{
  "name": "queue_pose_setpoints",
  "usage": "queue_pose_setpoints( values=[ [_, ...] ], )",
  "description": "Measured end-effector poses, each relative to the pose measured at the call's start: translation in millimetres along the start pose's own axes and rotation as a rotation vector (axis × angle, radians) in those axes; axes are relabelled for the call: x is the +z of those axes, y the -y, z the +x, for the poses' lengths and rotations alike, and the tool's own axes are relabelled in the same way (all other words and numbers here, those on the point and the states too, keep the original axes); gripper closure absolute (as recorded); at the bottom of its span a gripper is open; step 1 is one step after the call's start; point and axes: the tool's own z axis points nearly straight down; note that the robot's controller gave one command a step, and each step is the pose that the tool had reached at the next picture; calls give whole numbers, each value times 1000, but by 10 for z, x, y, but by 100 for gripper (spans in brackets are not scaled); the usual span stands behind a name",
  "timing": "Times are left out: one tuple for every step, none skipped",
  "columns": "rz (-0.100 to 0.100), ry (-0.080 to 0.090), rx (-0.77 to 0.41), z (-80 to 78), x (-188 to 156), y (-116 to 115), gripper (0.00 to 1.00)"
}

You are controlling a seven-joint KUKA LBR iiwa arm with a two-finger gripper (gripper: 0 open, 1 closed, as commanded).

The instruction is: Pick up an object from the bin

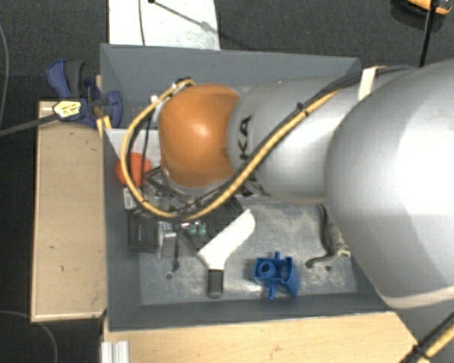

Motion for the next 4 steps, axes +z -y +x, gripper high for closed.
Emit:
queue_pose_setpoints(
  values=[
    [4, -8, 266, 37, 529, -22, 0],
    [2, -4, 167, 52, 610, 71, 100],
    [1, -2, 166, 49, 599, 77, 100],
    [1, -3, 168, 57, 571, 78, 100]
  ],
)
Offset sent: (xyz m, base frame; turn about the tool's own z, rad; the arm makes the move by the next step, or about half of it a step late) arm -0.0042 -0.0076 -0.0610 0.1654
